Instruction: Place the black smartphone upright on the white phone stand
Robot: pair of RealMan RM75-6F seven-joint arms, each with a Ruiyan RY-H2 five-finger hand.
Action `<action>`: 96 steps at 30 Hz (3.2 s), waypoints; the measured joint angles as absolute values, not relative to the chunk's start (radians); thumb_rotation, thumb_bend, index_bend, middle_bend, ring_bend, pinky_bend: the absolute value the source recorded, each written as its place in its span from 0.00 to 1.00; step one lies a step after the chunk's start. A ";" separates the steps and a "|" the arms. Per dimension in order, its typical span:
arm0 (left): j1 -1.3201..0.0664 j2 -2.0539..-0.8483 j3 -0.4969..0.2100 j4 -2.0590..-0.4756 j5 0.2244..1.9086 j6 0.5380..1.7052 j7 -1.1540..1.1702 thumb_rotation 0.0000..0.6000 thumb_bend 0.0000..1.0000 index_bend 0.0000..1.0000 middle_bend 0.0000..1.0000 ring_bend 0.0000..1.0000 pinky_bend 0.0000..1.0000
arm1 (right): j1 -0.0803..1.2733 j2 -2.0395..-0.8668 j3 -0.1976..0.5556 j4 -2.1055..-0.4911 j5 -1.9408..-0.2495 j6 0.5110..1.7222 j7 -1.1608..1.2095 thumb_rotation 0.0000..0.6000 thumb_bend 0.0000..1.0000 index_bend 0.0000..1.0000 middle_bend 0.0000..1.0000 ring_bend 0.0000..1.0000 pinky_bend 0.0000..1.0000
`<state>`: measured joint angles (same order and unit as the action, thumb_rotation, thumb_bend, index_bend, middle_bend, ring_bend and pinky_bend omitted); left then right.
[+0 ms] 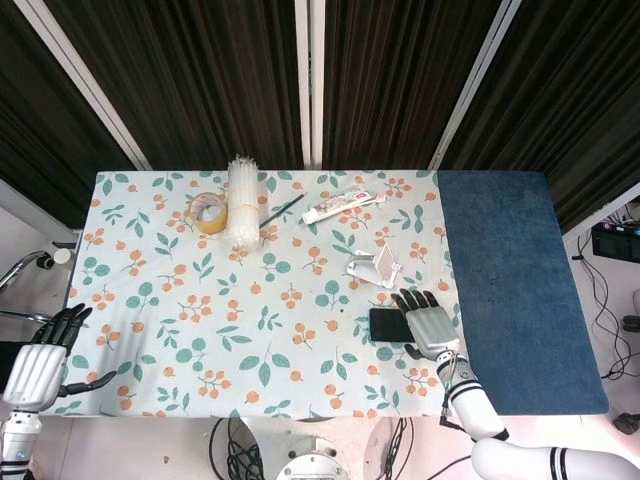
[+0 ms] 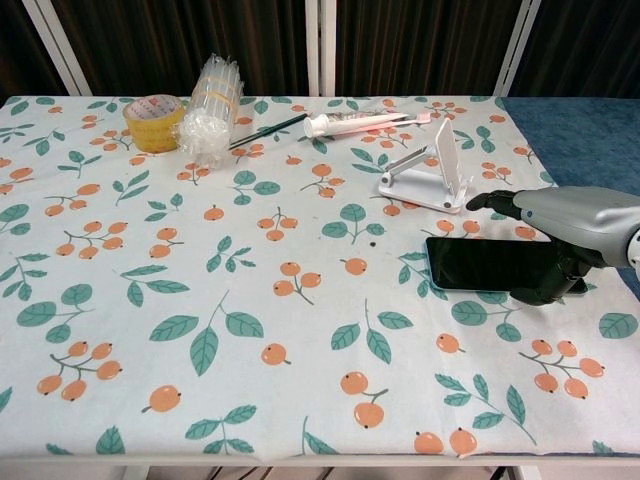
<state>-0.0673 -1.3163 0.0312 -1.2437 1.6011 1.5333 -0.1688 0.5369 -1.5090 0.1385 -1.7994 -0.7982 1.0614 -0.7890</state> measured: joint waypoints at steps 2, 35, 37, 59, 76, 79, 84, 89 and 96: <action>-0.066 -1.317 0.032 -1.241 1.600 1.533 -0.170 0.52 0.05 0.07 0.06 0.08 0.22 | 0.555 -1.522 0.138 -1.797 -0.772 1.070 -0.803 1.00 0.20 0.10 0.00 0.00 0.00; -0.066 -1.308 0.034 -1.250 1.598 1.526 -0.168 0.52 0.05 0.07 0.06 0.08 0.22 | 0.635 -1.560 0.089 -1.777 -0.673 1.163 -0.820 1.00 0.20 0.23 0.00 0.00 0.00; -0.066 -1.308 0.035 -1.251 1.597 1.524 -0.167 0.52 0.05 0.07 0.06 0.08 0.22 | 0.636 -1.559 0.086 -1.776 -0.669 1.163 -0.818 1.00 0.20 0.25 0.00 0.00 0.00; -0.065 -1.310 0.036 -1.252 1.595 1.519 -0.169 0.52 0.05 0.07 0.06 0.08 0.22 | 0.617 -1.551 0.066 -1.757 -0.774 1.147 -0.678 1.00 0.32 0.53 0.16 0.00 0.00; -0.066 -1.312 0.038 -1.251 1.592 1.512 -0.173 0.52 0.05 0.07 0.06 0.08 0.22 | 0.587 -1.540 0.063 -1.754 -0.856 1.155 -0.589 1.00 0.33 0.54 0.40 0.08 0.00; -0.067 -1.313 0.038 -1.249 1.592 1.509 -0.175 0.52 0.05 0.07 0.05 0.08 0.22 | 0.577 -1.534 0.061 -1.754 -0.881 1.156 -0.561 1.00 0.33 0.55 0.42 0.16 0.00; -0.068 -1.315 0.038 -1.249 1.592 1.508 -0.176 0.52 0.05 0.07 0.05 0.08 0.22 | 0.563 -1.522 0.060 -1.752 -0.914 1.152 -0.520 1.00 0.34 0.55 0.43 0.27 0.00; -0.068 -1.313 0.037 -1.251 1.591 1.507 -0.176 0.52 0.05 0.07 0.05 0.08 0.22 | 0.552 -1.512 0.061 -1.750 -0.944 1.145 -0.484 1.00 0.34 0.56 0.42 0.33 0.00; -0.068 -1.307 0.036 -1.259 1.591 1.509 -0.170 0.52 0.05 0.07 0.05 0.08 0.22 | 0.534 -1.491 0.060 -1.768 -1.002 1.155 -0.441 1.00 0.34 0.57 0.42 0.33 0.00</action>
<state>-0.0678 -1.3069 0.0363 -1.2591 1.5906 1.5086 -0.1703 0.5336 -1.4910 0.0603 -1.7683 -1.0016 1.1547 -0.4413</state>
